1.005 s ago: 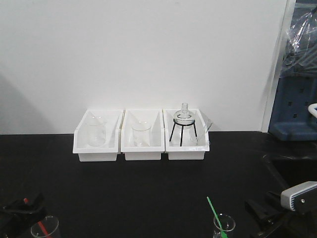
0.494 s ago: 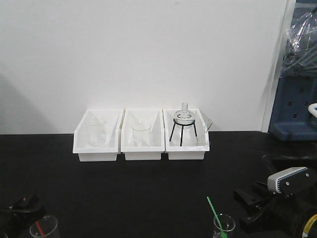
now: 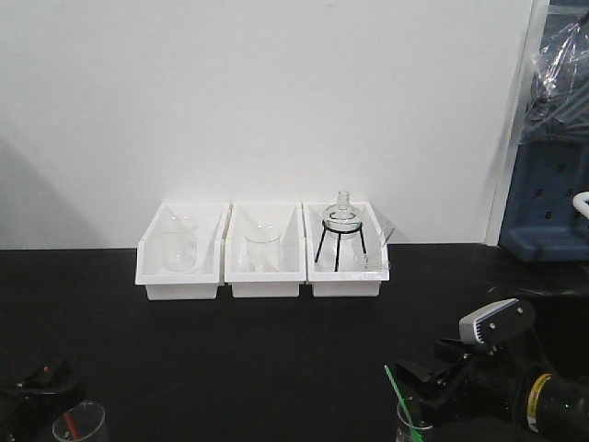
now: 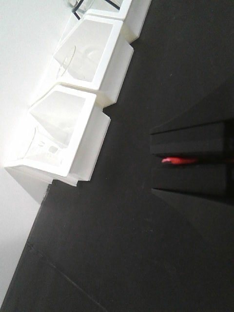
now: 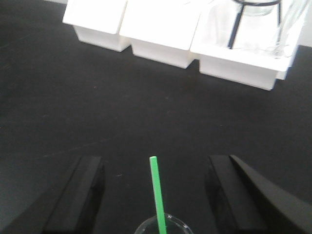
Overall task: Sort red and green spoons into left cabinet
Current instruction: 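Lower left gripper to red spoon and right gripper to green spoon, then close both grippers on the spoon handles and lift them from the beakers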
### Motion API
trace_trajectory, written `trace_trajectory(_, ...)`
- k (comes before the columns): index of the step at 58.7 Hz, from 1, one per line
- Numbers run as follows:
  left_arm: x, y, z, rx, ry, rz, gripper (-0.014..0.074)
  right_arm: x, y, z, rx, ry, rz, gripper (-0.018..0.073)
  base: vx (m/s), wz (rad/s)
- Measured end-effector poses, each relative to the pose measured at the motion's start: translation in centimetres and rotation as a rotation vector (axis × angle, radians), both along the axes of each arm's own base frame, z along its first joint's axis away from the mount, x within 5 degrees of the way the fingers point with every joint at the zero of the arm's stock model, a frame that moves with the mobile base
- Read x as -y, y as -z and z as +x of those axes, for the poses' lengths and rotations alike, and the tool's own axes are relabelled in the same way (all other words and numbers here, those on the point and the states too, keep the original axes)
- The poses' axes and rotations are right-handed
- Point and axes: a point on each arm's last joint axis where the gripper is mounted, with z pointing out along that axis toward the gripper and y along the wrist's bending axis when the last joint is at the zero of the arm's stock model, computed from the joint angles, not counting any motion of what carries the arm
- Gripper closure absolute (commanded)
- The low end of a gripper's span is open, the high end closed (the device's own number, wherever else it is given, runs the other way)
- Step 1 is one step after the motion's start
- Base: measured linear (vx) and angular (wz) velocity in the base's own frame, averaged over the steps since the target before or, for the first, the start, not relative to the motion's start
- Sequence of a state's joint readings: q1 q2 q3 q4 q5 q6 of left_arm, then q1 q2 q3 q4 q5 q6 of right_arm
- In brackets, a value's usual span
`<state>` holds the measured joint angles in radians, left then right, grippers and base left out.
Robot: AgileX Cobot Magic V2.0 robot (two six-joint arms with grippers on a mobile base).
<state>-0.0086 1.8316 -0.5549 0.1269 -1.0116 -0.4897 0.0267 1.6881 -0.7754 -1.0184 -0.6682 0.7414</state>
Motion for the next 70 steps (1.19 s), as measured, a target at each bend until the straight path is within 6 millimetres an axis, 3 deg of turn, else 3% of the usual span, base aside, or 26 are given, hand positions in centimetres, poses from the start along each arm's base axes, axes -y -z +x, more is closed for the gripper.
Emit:
trace_trajectory(18,0.0,0.0,0.0,0.0,0.0,0.0,0.0423,-0.5,1.2,1.6,-0.056,-0.06,-0.013,0.0039,0.0,0.0)
trace_trajectory(33,0.0,0.0,0.0,0.0,0.0,0.0,0.0423,-3.2,2.9,2.6,-0.1,-0.107,-0.067,0.0041,0.0,0.0)
trace_trajectory(45,0.0,0.0,0.0,0.001,0.0,0.0,0.0423,-3.4,3.6,3.6,-0.121,-0.081,-0.114,0.0049,0.0,0.0)
trace_trajectory(70,0.0,0.0,0.0,0.001,0.0,0.0,0.0423,-3.1,3.8,3.7,-0.137,-0.051,-0.145,0.029,0.0,0.0)
